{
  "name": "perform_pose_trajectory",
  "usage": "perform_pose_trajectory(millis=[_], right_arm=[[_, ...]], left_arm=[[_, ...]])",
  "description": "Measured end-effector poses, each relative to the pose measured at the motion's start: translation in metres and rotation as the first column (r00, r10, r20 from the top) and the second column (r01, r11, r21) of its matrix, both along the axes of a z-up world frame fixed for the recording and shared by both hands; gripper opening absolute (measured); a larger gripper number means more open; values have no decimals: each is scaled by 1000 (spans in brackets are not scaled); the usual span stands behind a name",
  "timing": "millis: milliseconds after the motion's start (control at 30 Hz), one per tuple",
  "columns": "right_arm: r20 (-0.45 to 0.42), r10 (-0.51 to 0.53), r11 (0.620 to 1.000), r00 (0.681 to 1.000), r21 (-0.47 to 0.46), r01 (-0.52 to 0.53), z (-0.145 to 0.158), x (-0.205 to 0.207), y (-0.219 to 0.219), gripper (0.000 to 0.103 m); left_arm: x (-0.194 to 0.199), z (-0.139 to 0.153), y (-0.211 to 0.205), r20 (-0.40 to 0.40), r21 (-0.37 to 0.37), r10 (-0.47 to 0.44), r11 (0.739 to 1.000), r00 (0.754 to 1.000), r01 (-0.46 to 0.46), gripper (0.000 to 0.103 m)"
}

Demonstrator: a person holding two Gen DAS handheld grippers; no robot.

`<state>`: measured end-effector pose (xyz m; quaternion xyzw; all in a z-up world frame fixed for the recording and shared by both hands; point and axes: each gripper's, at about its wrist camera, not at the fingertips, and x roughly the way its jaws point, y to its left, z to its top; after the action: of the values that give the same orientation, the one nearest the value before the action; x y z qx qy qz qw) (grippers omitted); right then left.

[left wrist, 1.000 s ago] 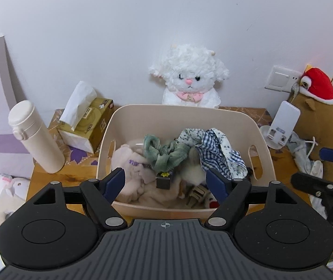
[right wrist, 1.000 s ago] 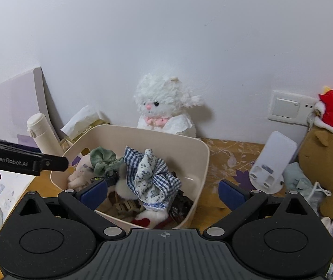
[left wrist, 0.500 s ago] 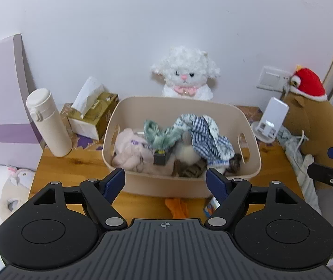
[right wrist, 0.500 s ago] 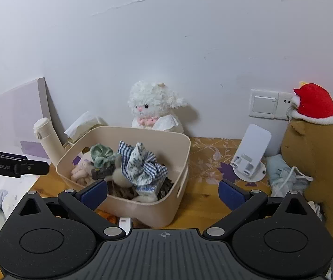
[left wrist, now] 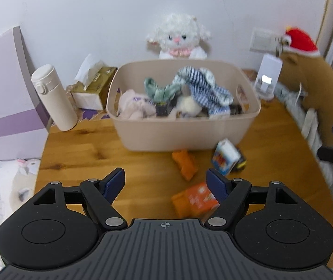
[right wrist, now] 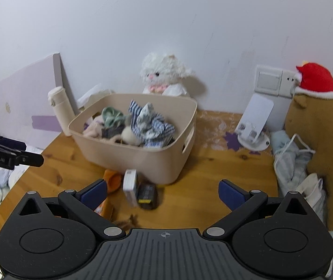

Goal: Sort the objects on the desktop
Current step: 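Move both grippers back toward the orange bottle and wrapped packet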

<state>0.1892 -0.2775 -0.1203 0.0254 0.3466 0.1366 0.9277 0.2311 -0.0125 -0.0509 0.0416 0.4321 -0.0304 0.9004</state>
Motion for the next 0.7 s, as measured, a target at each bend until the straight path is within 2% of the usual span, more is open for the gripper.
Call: perform_pose_trajectory(millis=[167,400,700], right_arm=[[-19,22,999,1000,-25,-22,-20,-11,8,103],[-86,59,997,995,-43,-63,-49,-23,20,103],[-170,115,992,979,-37,-123,-88,-32,45,103]], left_arm=[[-15,-21,1,-37,41,-37,998,999,39,78],[-28,-50,10,-104,25,-76,997,992,79,78],[-32,-85,9,-162,61,-168,982,972,180,78]])
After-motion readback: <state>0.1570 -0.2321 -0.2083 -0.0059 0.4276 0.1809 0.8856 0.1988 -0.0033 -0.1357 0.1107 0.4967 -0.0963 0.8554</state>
